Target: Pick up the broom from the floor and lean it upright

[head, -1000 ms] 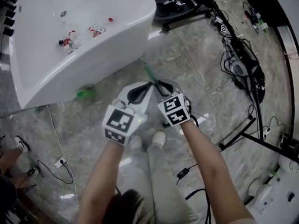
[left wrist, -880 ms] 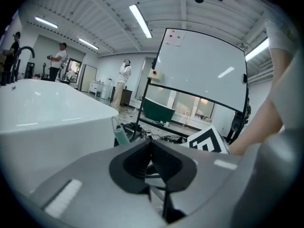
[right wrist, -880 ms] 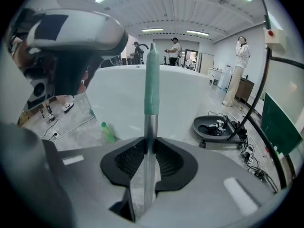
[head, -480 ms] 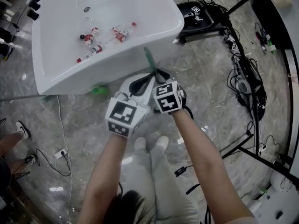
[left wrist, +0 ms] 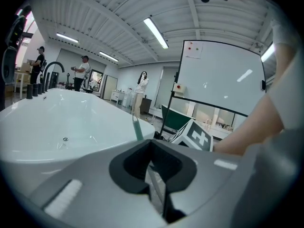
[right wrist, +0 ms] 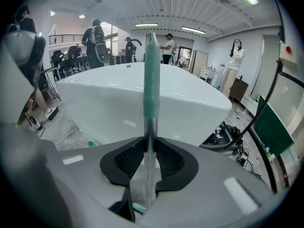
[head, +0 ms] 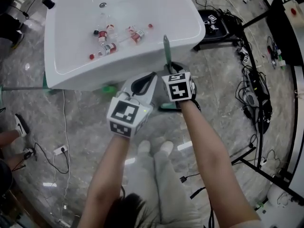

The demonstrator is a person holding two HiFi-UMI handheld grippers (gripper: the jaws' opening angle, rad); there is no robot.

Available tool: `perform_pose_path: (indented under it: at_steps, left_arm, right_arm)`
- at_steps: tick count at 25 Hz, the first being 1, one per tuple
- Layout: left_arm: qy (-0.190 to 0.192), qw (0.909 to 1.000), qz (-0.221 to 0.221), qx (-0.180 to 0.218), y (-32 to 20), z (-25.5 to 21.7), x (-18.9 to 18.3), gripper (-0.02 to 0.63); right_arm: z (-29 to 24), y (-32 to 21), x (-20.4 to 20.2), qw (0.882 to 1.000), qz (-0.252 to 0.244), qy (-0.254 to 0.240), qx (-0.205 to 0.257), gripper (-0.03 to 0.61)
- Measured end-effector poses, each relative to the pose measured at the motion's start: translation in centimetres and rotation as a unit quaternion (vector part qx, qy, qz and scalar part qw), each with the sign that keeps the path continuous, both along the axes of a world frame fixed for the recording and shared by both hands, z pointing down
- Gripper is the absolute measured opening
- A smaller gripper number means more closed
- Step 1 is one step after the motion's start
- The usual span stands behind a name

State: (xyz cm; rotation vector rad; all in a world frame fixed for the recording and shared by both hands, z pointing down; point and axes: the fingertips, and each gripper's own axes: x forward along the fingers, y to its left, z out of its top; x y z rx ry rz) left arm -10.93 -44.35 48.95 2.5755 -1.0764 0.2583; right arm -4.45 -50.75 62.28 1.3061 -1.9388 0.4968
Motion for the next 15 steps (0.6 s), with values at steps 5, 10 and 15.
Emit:
perform_pose_path:
  at_steps: [5,10,15]
  left_arm:
    - [0.000,0.9998,-0.019,-0.007,0.2,0.6,-1.9,-0.002]
    - [-0.002,0.9996,-0.029,-0.009,0.2,0.9,-2.6,-0.002]
    - [-0.002,0.9994,-0.034,-0.009,0.2,0.9,-2.9,-0.002]
  right_arm:
    - [0.3,-0.9,0.2,1.000,0.008,0.008,0.002,0.083]
    - [0.7,-1.6,0.3,1.000,0.007,0.029,0.005,0.086]
    - [1.0,-1.7,0.3,0.999,-0.001,0.038,0.003,0.099]
